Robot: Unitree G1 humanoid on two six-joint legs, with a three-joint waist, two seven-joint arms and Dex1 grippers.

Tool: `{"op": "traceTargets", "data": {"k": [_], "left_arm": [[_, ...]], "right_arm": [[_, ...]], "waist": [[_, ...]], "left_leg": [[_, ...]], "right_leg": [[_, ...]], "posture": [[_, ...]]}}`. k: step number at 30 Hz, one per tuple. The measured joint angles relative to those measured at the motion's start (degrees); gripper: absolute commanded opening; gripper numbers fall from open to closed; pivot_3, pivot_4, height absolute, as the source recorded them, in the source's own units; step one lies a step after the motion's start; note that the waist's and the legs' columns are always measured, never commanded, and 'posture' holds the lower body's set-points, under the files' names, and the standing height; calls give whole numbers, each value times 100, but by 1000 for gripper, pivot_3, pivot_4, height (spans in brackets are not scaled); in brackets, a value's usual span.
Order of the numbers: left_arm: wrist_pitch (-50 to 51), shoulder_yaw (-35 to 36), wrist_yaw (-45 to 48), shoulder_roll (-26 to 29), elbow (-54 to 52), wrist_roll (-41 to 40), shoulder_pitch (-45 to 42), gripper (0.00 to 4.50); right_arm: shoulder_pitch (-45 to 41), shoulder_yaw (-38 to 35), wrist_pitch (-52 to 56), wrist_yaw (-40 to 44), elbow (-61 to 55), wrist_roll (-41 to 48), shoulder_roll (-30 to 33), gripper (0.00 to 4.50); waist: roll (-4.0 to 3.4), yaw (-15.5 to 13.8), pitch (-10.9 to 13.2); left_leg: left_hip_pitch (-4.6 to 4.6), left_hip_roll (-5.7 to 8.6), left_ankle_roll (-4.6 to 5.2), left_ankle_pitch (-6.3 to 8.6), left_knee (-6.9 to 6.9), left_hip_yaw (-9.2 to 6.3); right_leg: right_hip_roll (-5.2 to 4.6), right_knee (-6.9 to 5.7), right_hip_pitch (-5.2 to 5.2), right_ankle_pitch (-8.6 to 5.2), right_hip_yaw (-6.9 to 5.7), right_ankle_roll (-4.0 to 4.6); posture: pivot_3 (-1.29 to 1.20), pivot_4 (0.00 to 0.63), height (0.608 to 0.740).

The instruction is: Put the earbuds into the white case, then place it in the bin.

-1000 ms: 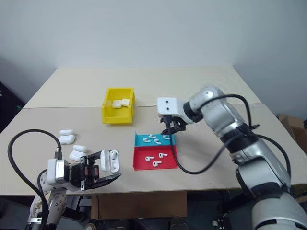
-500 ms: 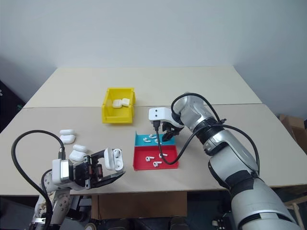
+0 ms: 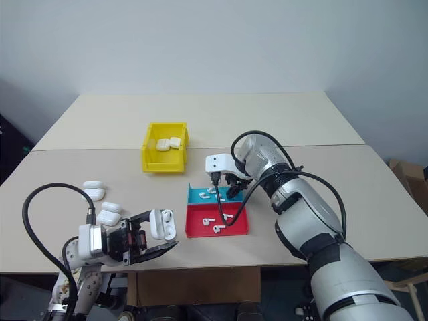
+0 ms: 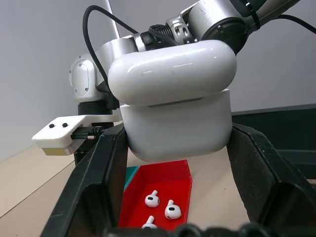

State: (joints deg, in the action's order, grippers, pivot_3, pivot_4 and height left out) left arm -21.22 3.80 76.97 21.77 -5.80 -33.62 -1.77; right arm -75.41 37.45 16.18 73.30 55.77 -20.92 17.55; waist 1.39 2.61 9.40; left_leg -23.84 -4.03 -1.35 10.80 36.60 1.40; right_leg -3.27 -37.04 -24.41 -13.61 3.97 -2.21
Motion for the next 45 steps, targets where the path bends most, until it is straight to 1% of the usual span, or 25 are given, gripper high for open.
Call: {"op": "traceTargets", "data": {"k": [6,9,11,12,44,45], "left_arm": [[-11,-10,-57,6,0,30,0,2743],[-14,-10,-62,25,0,31,0,2743],[-14,-10,-70,43,0,32,0,2743],[-14,-10,-90,43,0,39,-1,2743],[-152,-11,-181,102,79,202,-66,2743],[-163,-11,-190,102,80,202,-66,2743]], "right_arm": [[0,-42,-113,-29,123,-66,-13,2918],[0,-76,-149,-24,158,-81,-21,2344],[0,-102,-156,-23,178,-88,-27,1754],[0,-113,-172,-24,182,-98,-26,1371],[7,-209,-602,-28,232,-315,-85,1371],[7,-209,-602,-31,236,-317,-88,1189]], "waist": [[0,4,0],[0,3,0],[0,3,0],[0,2,0],[0,3,0],[0,3,0]], "left_leg": [[0,0,0,0,0,0],[0,0,0,0,0,0],[0,0,0,0,0,0],[0,0,0,0,0,0],[0,0,0,0,0,0],[0,0,0,0,0,0]], "right_leg": [[0,0,0,0,0,0],[0,0,0,0,0,0],[0,0,0,0,0,0],[0,0,0,0,0,0],[0,-1,1,0,0,0],[0,-1,1,0,0,0]], "posture": [[0,150,740],[0,150,740],[0,150,740],[0,150,740],[0,150,740],[0,150,740]]}}
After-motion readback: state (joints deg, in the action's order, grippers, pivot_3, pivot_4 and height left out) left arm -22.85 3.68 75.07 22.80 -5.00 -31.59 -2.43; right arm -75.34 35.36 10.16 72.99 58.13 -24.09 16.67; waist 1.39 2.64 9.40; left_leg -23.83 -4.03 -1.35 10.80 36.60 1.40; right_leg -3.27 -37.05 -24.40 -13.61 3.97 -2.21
